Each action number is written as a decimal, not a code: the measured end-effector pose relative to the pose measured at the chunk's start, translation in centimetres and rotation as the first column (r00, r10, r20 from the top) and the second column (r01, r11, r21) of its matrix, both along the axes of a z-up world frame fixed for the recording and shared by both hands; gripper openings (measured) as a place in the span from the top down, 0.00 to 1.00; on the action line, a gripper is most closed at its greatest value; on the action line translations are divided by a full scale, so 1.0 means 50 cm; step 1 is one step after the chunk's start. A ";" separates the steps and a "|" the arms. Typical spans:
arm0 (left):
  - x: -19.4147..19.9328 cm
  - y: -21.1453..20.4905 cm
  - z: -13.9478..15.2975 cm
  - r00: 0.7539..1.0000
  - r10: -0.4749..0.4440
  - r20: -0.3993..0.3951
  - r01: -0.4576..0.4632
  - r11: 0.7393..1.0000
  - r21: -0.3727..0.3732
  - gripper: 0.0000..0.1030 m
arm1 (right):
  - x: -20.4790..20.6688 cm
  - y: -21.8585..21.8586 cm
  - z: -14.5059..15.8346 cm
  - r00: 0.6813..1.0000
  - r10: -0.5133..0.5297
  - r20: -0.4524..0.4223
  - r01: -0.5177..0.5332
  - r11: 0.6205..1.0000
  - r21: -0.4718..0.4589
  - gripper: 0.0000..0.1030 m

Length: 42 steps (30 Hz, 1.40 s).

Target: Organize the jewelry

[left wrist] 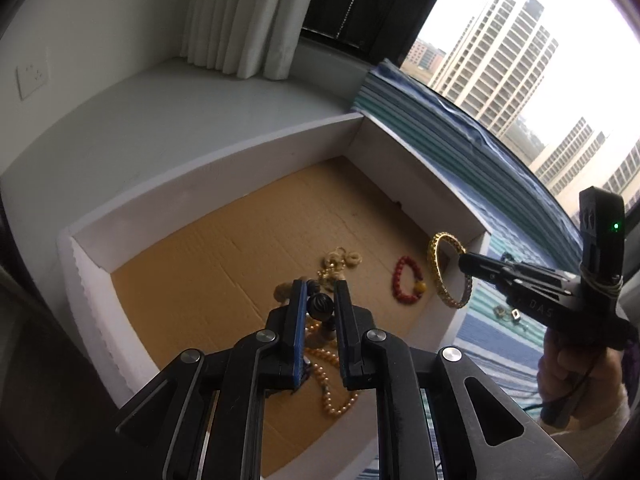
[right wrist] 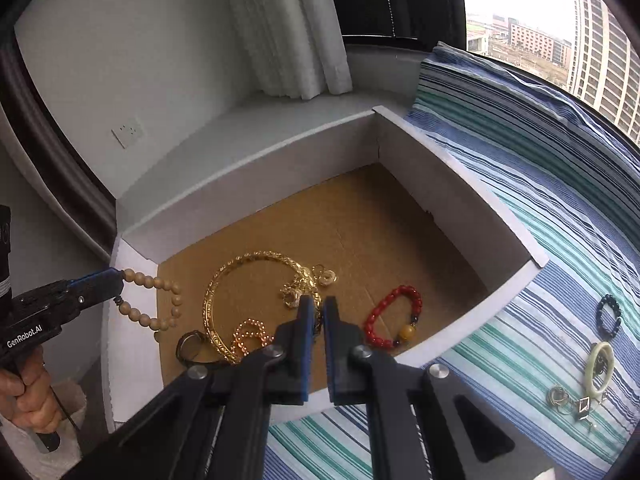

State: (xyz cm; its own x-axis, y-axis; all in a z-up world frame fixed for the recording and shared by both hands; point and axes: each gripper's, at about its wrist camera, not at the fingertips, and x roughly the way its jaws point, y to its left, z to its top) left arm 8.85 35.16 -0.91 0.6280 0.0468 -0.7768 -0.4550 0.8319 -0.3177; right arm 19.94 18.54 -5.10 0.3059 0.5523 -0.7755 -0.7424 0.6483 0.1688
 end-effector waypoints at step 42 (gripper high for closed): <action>0.011 -0.471 -0.013 0.956 -0.283 0.079 0.266 0.947 0.179 0.02 | -0.200 -0.490 -0.018 0.898 -0.359 0.253 0.380 0.924 -0.041 0.24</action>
